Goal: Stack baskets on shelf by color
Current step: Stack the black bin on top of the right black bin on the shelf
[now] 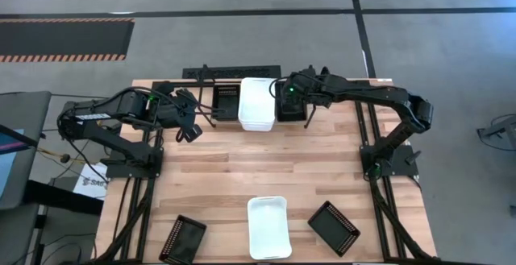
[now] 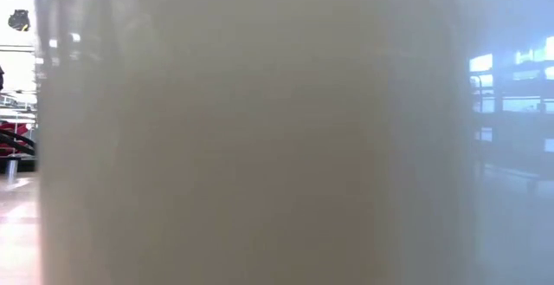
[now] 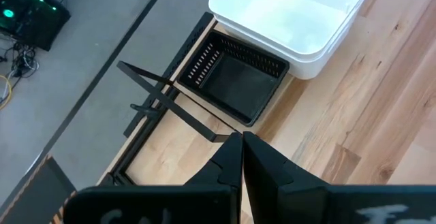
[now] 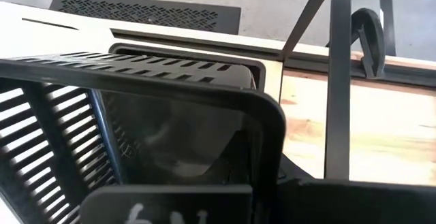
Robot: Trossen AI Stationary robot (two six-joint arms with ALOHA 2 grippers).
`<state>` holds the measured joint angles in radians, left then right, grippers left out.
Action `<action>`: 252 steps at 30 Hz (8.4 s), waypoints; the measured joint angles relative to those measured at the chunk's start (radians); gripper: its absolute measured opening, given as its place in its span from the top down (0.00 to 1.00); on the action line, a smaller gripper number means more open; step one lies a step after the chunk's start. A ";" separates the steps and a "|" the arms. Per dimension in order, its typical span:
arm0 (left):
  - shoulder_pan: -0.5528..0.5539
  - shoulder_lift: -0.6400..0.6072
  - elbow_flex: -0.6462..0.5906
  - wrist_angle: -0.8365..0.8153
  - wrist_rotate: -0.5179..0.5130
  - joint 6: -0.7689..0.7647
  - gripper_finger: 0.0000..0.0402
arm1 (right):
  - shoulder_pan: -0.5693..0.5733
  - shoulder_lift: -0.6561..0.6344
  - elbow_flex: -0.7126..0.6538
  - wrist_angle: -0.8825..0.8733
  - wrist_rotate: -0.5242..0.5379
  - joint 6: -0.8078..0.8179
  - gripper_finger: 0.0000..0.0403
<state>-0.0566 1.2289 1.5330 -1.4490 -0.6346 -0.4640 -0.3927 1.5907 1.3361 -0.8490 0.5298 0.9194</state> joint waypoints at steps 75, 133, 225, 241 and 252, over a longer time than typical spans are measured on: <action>0.000 0.000 0.000 0.000 0.000 -0.028 1.00 | -0.073 0.000 -0.001 0.069 -0.183 -0.173 0.73; 0.000 0.000 0.000 -0.001 0.036 -0.005 1.00 | 0.773 -0.134 -0.001 -0.404 -0.690 0.237 0.73; 0.000 0.000 0.000 0.011 0.044 -0.019 1.00 | 1.003 0.044 -0.233 -0.179 -0.815 0.696 0.54; 0.000 0.000 0.000 0.011 0.033 -0.019 1.00 | 1.017 0.050 -0.219 -0.322 -0.789 0.688 0.54; 0.000 0.000 0.000 0.011 0.025 -0.004 1.00 | 1.073 0.050 -0.303 -0.271 -0.786 0.796 0.54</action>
<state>-0.0563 1.2289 1.5330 -1.4380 -0.6091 -0.4679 0.6804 1.6409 1.0331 -1.1202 -0.2562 1.7154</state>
